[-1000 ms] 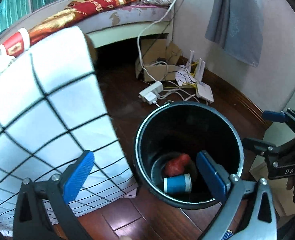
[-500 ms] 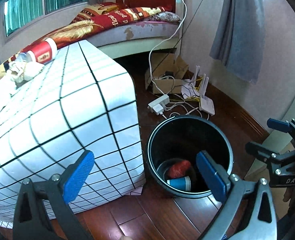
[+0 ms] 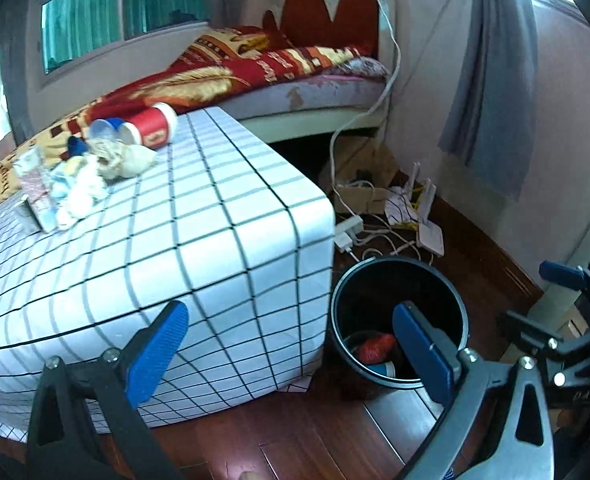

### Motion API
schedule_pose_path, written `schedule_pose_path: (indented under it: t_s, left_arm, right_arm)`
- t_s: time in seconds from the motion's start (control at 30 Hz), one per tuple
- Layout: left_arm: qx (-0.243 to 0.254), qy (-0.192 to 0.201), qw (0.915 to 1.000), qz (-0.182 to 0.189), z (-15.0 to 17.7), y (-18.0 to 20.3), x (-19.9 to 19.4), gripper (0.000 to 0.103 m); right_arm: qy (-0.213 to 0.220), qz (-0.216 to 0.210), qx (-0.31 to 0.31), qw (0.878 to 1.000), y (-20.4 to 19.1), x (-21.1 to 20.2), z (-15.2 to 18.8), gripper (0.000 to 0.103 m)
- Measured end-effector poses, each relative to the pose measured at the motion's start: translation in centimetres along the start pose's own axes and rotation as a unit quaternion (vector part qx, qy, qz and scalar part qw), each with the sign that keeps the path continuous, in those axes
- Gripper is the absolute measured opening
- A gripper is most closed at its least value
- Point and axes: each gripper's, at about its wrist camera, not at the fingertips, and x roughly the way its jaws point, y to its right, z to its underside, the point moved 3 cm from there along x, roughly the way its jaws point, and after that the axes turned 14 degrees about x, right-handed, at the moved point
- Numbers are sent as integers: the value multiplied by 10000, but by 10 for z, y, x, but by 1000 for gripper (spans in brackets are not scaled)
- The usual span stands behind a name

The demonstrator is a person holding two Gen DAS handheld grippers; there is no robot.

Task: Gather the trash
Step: 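Move both tools back toward the trash on the table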

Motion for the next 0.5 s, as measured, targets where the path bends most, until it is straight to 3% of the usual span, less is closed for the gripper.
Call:
schedule_pose_path:
  t_s: [0.1, 0.17, 0.37, 0.5]
  left_arm:
    - [-115, 66, 9999, -75, 1, -12, -10, 103]
    - [-189, 98, 9996, -164, 1, -21, -16, 103]
    - [-551, 279, 9972, -410, 6, -61, -34, 103]
    - [-711, 328, 9939, -781, 14, -95, -44, 103]
  right_arm:
    - [119, -146, 35, 9998, -12, -9, -2, 103]
    - [440, -317, 80, 9985, -19, -18, -7, 103]
    - [376, -307, -247, 9985, -56, -18, -24, 103]
    - [299, -453, -451, 9975, -84, -15, -33, 103]
